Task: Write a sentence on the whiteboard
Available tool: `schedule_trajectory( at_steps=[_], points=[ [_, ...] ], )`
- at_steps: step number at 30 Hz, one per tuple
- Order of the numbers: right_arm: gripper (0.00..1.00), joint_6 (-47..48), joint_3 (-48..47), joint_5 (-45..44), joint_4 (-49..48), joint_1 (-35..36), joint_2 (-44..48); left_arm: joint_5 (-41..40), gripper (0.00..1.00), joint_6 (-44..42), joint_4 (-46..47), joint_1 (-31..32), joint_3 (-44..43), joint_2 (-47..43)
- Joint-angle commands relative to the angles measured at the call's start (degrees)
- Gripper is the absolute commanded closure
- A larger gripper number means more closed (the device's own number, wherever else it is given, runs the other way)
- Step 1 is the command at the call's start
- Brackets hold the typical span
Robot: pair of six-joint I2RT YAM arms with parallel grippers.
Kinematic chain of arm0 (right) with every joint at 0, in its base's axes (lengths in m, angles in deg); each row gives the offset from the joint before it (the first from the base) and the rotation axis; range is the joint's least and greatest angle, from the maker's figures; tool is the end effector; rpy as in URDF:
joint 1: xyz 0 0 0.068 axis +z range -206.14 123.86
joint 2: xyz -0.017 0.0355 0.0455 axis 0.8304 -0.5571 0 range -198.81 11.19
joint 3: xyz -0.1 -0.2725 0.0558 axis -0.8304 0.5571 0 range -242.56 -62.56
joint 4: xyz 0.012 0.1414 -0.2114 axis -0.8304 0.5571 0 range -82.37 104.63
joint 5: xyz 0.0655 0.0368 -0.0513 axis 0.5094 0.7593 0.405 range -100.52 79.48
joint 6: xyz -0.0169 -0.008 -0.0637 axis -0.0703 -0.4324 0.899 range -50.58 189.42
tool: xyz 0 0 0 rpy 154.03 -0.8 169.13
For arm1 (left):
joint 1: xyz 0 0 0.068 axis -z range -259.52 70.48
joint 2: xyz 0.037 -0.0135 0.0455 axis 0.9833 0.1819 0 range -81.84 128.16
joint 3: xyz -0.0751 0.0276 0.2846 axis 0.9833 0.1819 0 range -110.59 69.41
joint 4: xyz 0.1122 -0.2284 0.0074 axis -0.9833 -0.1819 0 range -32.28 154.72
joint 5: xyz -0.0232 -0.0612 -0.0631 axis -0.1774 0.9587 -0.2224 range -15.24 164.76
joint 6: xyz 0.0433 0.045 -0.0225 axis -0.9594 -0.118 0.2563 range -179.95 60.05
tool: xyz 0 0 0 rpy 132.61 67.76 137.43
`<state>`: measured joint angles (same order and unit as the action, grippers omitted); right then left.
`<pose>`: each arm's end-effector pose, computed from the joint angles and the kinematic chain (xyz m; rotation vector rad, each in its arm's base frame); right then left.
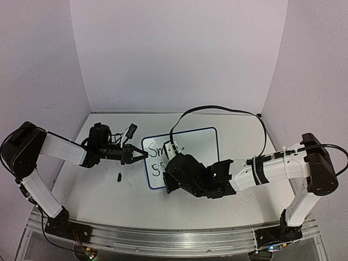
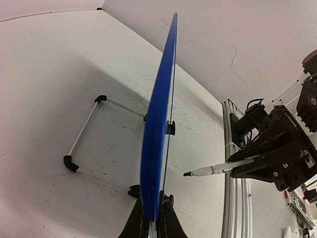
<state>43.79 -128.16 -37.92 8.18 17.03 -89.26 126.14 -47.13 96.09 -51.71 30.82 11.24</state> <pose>0.1389 0.3758 0.2397 -0.6145 2.0619 0.4982 0.2643 -0.1860 0.2001 0.8716 1.8593 -1.3316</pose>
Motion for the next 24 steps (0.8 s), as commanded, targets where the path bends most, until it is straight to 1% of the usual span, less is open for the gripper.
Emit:
schedule_trajectory(
  at_steps=[1, 5, 11, 17, 24],
  points=[
    [1.0, 2.0, -1.8, -3.7, -0.8, -0.2, -0.2, -4.0, 1.0, -3.0, -3.4, 0.4, -1.0, 1.2],
    [1.0, 1.7, -2.6, -4.2, -0.5, -0.6, -1.1, -3.9, 1.0, -3.0, -3.4, 0.4, -1.0, 1.1],
    [1.0, 2.2, -3.9, -2.3, -0.5, -1.1, -2.7, -3.9, 1.0, -3.1, -3.4, 0.4, -0.7, 0.8],
    [1.0, 2.0, -4.1, -2.4, -0.5, -1.4, -3.4, -4.0, 1.0, -3.1, -3.4, 0.4, -0.4, 0.4],
    [1.0, -0.6, -3.2, -0.4, 3.2, -1.4, -3.5, -3.9, 1.0, -3.1, -3.3, 0.4, -0.4, 0.3]
  ],
)
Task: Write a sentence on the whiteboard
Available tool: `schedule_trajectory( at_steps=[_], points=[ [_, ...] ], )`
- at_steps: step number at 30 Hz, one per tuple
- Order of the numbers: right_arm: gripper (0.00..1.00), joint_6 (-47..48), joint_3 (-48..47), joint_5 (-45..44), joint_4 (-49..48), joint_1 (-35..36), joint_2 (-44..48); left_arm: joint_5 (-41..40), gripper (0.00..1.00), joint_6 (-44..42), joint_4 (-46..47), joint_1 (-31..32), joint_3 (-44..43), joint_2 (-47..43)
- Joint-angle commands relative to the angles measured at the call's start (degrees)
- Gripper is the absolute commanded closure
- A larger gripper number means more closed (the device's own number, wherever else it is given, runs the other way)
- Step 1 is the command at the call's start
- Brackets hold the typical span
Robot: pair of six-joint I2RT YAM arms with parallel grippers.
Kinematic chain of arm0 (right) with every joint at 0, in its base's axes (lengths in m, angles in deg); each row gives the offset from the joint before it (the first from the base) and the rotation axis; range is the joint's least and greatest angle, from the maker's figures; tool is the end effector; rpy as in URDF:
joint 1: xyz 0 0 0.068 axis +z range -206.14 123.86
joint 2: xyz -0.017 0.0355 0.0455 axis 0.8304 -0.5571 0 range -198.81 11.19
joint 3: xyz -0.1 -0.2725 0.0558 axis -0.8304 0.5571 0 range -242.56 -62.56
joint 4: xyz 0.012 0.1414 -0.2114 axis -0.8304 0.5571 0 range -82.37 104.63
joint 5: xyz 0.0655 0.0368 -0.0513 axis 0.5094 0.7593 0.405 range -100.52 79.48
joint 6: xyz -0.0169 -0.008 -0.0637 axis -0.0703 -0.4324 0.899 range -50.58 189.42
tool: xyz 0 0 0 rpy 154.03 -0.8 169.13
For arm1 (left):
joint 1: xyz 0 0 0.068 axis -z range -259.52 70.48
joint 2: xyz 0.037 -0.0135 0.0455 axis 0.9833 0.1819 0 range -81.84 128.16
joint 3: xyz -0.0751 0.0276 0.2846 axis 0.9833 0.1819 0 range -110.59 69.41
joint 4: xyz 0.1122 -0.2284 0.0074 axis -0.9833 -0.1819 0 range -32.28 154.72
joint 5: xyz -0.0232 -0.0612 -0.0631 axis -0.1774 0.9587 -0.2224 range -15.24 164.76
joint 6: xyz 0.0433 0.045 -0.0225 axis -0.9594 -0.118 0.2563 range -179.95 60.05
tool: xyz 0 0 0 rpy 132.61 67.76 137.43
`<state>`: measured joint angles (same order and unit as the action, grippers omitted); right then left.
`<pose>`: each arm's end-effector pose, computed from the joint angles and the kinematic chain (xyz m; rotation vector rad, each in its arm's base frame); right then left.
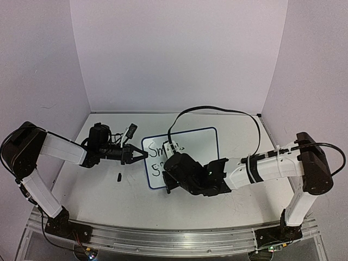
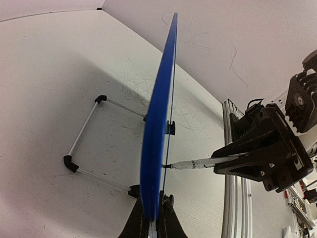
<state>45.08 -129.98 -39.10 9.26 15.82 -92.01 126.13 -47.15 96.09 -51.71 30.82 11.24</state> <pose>0.1506 0.3812 0.2301 -0.6193 2.0732 0.4256 0.2643 -0.1860 0.2001 0.8717 1.8591 -1.3312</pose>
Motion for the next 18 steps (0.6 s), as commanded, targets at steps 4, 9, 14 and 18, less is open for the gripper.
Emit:
schedule_trajectory(
  at_steps=[4, 9, 14, 18],
  points=[
    [1.0, -2.2, -0.9, 1.7, 2.4, -0.2, -0.8, -3.7, 1.0, -3.2, -3.3, 0.4, -0.4, 0.6],
    [1.0, -2.5, -1.0, 2.4, 3.1, -0.2, -1.1, -3.7, 1.0, -3.1, -3.4, 0.4, -0.4, 0.5],
    [1.0, -3.1, -1.0, 3.4, 3.9, -0.2, -1.7, -3.7, 1.0, -3.1, -3.4, 0.4, -0.3, 0.4],
    [1.0, -3.6, -1.0, 3.9, 4.6, -0.2, -1.9, -3.7, 1.0, -3.1, -3.3, 0.4, -0.3, 0.4]
  ],
)
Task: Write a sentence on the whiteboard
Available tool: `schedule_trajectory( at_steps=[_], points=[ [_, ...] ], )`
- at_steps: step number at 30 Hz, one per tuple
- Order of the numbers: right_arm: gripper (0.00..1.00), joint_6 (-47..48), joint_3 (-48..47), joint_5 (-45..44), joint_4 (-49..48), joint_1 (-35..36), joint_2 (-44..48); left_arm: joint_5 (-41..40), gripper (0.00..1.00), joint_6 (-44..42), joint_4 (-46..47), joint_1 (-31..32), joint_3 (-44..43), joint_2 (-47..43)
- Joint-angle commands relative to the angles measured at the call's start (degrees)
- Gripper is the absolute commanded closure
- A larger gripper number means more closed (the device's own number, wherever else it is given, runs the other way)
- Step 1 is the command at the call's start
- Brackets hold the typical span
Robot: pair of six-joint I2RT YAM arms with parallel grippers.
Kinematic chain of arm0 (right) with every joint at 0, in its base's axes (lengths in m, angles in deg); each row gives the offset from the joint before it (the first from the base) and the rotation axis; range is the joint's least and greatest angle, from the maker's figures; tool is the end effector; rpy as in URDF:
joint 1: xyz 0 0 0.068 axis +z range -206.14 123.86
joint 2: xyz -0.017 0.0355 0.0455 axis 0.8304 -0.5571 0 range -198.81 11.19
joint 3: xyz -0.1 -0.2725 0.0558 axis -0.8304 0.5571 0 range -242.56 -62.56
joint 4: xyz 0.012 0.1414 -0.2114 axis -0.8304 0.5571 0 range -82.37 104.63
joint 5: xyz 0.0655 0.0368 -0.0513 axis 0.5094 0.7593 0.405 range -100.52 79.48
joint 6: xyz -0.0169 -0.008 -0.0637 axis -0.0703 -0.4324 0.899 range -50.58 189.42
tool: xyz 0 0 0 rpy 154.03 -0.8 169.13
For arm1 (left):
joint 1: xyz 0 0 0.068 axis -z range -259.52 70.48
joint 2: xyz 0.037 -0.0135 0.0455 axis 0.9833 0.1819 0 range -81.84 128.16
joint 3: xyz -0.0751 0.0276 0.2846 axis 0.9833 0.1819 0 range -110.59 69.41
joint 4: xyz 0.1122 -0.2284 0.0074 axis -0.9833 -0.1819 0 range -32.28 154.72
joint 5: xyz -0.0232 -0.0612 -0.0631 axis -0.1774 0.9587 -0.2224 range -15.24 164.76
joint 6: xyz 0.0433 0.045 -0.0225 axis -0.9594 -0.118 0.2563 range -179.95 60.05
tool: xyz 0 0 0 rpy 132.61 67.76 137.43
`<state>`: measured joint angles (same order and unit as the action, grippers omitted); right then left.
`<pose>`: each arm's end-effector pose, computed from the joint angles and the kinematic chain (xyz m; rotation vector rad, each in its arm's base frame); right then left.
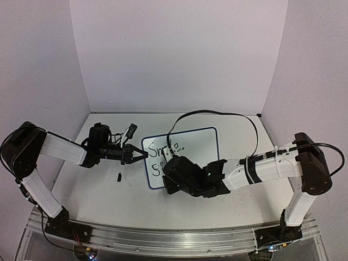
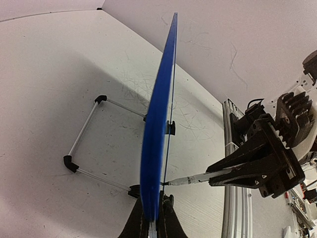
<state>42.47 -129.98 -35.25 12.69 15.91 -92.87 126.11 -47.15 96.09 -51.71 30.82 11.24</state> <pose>0.1465 0.3808 0.2177 -0.6573 2.1592 0.4463 0.2643 -0.1860 0.2001 0.8715 1.8592 -1.3309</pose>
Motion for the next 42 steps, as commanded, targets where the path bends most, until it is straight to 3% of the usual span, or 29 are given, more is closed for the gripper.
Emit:
schedule_trajectory(
  at_steps=[1, 12, 18, 22, 30, 42],
  points=[
    [1.0, -1.2, -1.0, 0.2, 1.4, -0.2, -1.1, -3.7, 1.0, -3.1, -3.4, 0.4, -0.3, 0.4],
    [1.0, -3.5, -0.7, 1.1, 3.8, -0.2, -1.3, -3.6, 1.0, -3.2, -3.4, 0.4, -0.1, 0.6],
    [1.0, -4.7, 0.0, -5.3, 4.1, -0.3, 0.9, -3.7, 1.0, -3.1, -3.4, 0.4, -0.1, 0.4],
    [1.0, 1.1, 1.6, -2.4, -4.3, -0.2, 4.0, -3.7, 1.0, -3.0, -3.4, 0.4, -0.3, 0.5],
    [1.0, 3.8, -1.7, -1.1, -4.5, -0.5, 0.9, -3.9, 1.0, -2.9, -3.4, 0.4, -0.3, 0.1],
    [1.0, 0.3, -2.5, -0.8, -1.5, -2.0, -1.1, -4.2, 1.0, -3.0, -3.6, 0.4, -0.3, 0.2]
  ],
)
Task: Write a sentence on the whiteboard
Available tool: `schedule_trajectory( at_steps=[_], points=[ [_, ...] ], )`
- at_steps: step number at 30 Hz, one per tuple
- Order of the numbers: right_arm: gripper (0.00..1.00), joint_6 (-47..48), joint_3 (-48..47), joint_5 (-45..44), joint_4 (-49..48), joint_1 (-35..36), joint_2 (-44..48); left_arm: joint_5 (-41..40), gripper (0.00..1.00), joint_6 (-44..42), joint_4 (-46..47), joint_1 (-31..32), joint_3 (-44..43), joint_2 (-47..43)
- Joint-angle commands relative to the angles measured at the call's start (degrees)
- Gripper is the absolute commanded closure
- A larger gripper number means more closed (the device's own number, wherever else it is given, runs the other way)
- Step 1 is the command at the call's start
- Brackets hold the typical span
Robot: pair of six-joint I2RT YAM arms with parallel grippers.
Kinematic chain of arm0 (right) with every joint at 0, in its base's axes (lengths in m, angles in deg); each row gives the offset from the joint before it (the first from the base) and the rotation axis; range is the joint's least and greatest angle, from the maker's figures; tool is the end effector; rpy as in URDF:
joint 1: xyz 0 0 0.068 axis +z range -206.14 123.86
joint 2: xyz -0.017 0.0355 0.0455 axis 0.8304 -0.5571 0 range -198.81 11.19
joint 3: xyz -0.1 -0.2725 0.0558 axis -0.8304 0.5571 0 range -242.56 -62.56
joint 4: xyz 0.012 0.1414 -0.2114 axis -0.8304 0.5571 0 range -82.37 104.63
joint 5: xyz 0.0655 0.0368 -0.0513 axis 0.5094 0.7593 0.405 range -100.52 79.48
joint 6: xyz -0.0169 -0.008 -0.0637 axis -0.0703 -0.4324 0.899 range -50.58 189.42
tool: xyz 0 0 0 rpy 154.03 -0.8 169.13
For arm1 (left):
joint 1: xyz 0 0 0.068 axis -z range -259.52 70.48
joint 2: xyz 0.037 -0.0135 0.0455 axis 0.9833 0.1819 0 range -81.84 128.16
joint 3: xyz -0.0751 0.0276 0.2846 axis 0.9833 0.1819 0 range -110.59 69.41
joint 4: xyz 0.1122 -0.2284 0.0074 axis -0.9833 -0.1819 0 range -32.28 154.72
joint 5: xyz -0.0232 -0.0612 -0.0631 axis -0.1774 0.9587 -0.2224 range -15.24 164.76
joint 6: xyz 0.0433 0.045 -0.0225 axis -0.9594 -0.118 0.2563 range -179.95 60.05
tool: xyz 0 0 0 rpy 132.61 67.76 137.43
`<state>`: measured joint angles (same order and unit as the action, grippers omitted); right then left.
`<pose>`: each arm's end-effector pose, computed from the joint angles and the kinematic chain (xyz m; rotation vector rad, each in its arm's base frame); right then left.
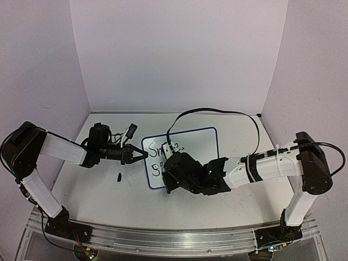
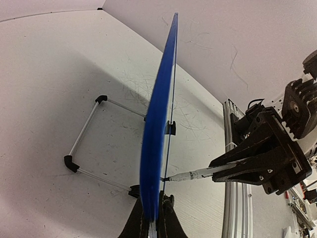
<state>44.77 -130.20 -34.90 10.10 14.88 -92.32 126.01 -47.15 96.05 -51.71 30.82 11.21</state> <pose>0.1541 0.3813 0.2268 -0.6540 2.1113 0.4702 0.2644 -0.1859 0.2001 0.8703 1.8600 -1.3292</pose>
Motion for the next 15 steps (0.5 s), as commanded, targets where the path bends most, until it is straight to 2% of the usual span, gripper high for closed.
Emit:
schedule_trajectory(
  at_steps=[1, 9, 12, 15],
  points=[
    [1.0, -2.3, -2.1, -1.2, 1.5, -1.0, -1.5, -4.0, 1.0, -3.0, -3.6, 0.4, -0.3, 0.3],
    [1.0, -7.2, 0.5, -10.4, 7.3, -0.9, 4.1, -3.9, 1.0, -3.0, -3.6, 0.4, -0.5, 0.5],
    [1.0, -4.0, 4.7, -9.8, 2.5, -0.2, 10.6, -4.0, 1.0, -2.9, -3.6, 0.4, -0.6, 0.6],
    [1.0, -2.3, 8.0, -4.8, -3.5, -0.7, 13.7, -3.9, 1.0, -2.9, -3.7, 0.4, -0.7, 0.8]
  ],
)
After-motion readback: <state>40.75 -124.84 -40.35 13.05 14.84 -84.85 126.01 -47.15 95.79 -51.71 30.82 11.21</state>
